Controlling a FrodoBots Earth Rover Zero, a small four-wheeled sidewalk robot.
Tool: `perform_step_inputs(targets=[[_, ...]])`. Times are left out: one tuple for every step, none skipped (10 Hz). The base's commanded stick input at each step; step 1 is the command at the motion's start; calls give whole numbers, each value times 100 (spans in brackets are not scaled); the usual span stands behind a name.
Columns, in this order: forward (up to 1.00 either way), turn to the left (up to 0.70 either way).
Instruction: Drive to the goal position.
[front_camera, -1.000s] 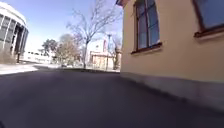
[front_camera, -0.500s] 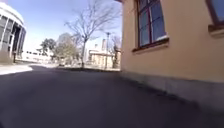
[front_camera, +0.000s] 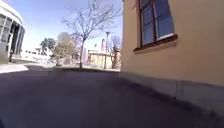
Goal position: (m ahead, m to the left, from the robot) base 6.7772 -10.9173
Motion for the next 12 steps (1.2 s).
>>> perform_step_inputs(targets=[[85, 0], [85, 0], [85, 0], [85, 0], [85, 0], [85, 0], [85, 0], [85, 0], [85, 0], [85, 0], [85, 0], [85, 0]])
